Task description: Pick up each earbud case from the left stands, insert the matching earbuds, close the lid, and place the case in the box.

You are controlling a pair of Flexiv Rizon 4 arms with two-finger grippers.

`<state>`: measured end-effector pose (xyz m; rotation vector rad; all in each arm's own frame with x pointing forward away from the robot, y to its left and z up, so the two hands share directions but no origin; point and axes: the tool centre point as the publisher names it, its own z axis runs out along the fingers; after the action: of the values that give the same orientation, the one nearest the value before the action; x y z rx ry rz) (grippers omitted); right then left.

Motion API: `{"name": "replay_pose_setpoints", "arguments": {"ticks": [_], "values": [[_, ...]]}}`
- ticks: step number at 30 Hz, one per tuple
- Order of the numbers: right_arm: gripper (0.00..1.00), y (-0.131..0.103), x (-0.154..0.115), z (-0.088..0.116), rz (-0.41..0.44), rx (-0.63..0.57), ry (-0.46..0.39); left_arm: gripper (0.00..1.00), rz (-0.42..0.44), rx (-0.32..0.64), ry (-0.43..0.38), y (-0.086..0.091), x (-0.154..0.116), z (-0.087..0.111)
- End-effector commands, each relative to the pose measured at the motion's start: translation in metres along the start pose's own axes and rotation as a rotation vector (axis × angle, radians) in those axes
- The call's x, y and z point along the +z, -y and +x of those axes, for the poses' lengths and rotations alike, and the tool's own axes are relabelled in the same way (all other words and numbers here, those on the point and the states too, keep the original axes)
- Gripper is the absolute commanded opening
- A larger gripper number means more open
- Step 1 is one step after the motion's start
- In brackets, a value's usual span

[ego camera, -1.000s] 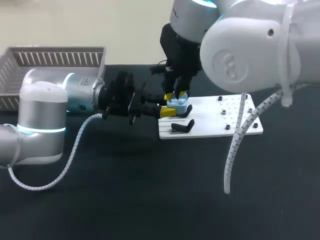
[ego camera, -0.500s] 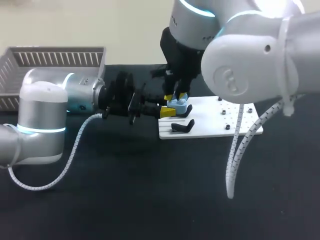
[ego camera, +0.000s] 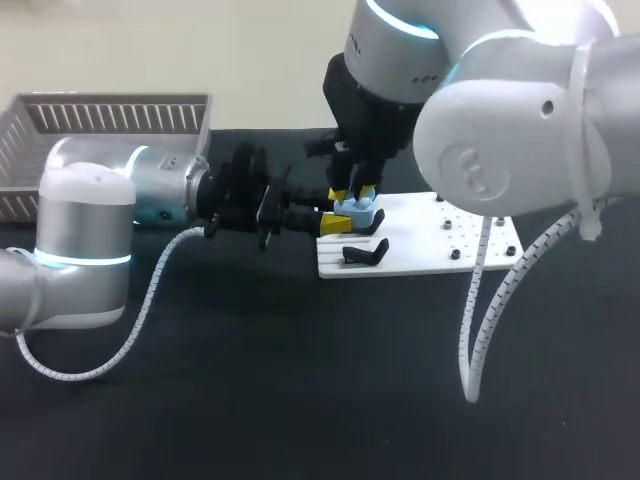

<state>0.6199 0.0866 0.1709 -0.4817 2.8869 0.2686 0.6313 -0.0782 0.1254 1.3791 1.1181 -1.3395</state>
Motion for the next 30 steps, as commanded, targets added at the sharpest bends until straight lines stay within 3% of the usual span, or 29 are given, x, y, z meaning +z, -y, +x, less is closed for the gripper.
{"name": "replay_pose_setpoints", "arguments": {"ticks": [1, 30], "values": [[0.00, -0.0001, 0.0015, 0.0016, 0.001, -0.002, 0.011, 0.00, -0.002, 0.003, 0.003, 0.0006, -0.0002, 0.0011], [0.00, 0.0006, 0.0075, -0.0017, 0.026, 0.008, 0.039, 0.00, -0.002, 0.003, 0.003, 0.0006, -0.0002, 0.0011]]}}
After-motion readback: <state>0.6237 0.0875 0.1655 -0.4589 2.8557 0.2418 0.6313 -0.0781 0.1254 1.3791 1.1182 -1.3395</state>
